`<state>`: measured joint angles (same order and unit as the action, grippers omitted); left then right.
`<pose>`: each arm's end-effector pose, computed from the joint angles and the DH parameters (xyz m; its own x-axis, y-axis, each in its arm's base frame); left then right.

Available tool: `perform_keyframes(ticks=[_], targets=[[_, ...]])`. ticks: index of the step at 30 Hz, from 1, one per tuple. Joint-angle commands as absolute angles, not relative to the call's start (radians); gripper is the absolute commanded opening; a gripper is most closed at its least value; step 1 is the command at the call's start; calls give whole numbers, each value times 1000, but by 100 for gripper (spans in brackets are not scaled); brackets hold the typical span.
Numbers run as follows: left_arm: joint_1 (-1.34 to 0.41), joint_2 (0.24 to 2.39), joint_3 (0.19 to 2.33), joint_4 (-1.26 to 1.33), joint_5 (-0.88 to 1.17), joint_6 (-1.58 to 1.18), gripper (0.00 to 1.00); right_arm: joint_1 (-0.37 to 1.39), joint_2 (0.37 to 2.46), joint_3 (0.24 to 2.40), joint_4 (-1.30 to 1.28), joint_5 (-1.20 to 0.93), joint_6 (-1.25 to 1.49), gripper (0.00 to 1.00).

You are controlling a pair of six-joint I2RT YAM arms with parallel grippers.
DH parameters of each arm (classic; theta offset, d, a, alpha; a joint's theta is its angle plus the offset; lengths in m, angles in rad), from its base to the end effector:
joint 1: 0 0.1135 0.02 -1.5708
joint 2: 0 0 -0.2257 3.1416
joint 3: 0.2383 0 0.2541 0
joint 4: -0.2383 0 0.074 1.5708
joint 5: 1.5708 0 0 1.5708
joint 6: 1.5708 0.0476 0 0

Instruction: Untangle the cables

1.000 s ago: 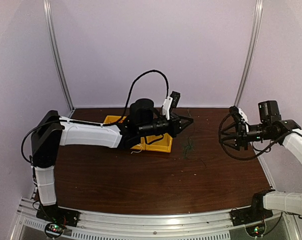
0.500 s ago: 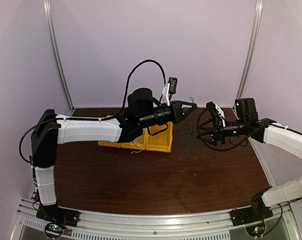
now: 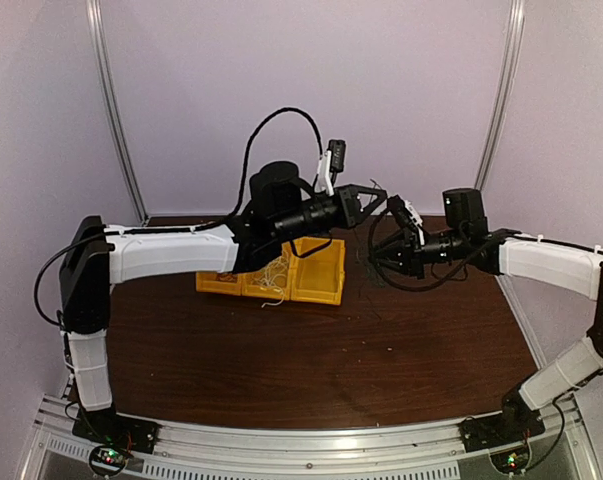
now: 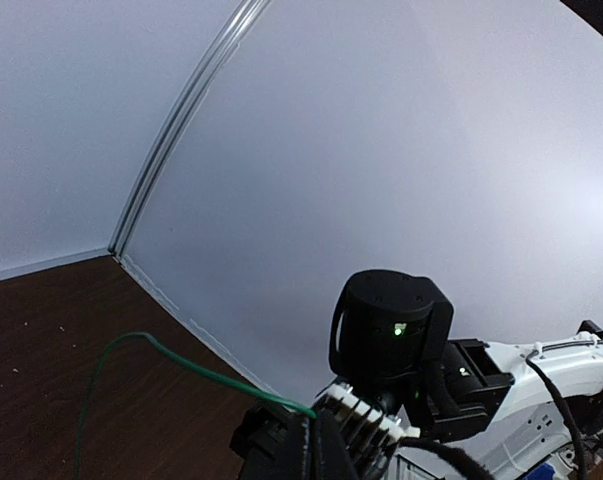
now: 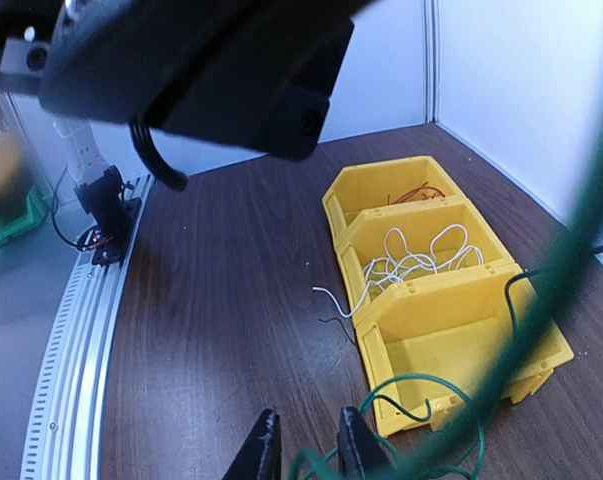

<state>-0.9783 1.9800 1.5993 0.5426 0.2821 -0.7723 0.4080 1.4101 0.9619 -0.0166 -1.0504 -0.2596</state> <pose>0.2568 -0.4052 0.3038 -0.5985 -0.3110 -0.7383 0.7434 0.1276 -0.6565 0.2771 0.1648 0.2396 -0.1643 -0.2101 -0.9638 -0.9844 0.0981 0.1464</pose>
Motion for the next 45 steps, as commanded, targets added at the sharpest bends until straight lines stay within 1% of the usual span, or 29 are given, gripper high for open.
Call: perform_keyframes(ticks=[1,8,17,19,24,28,31,35,40,45], targets=[[-986,1881,1707,525,280,-684,0,422,1474,905,-86,-1054,-337,17],[-963,1824,1859,351,267,-568,0,373,1549,889,-144,-1048,-368,16],[-929,1772,1878,275,260,-530,0,284,1611,905,-234,-1020,-418,16],[-918,1772,1874,255,267,-532,0,274,1603,918,-269,-1015,-438,19],[-882,1767,1836,207,290,-539,0,258,1537,961,-398,-994,-508,32],[-857,1749,1764,205,298,-541,0,253,1443,962,-472,-951,-526,45],[-839,1744,1718,208,315,-544,0,247,1362,947,-511,-936,-527,52],[-816,1765,1693,197,352,-546,0,246,1234,904,-508,-891,-523,56],[-787,1794,1677,191,374,-533,0,244,1104,794,-389,-809,-482,59],[-752,1841,1683,187,386,-515,0,228,1068,742,-354,-752,-499,60]])
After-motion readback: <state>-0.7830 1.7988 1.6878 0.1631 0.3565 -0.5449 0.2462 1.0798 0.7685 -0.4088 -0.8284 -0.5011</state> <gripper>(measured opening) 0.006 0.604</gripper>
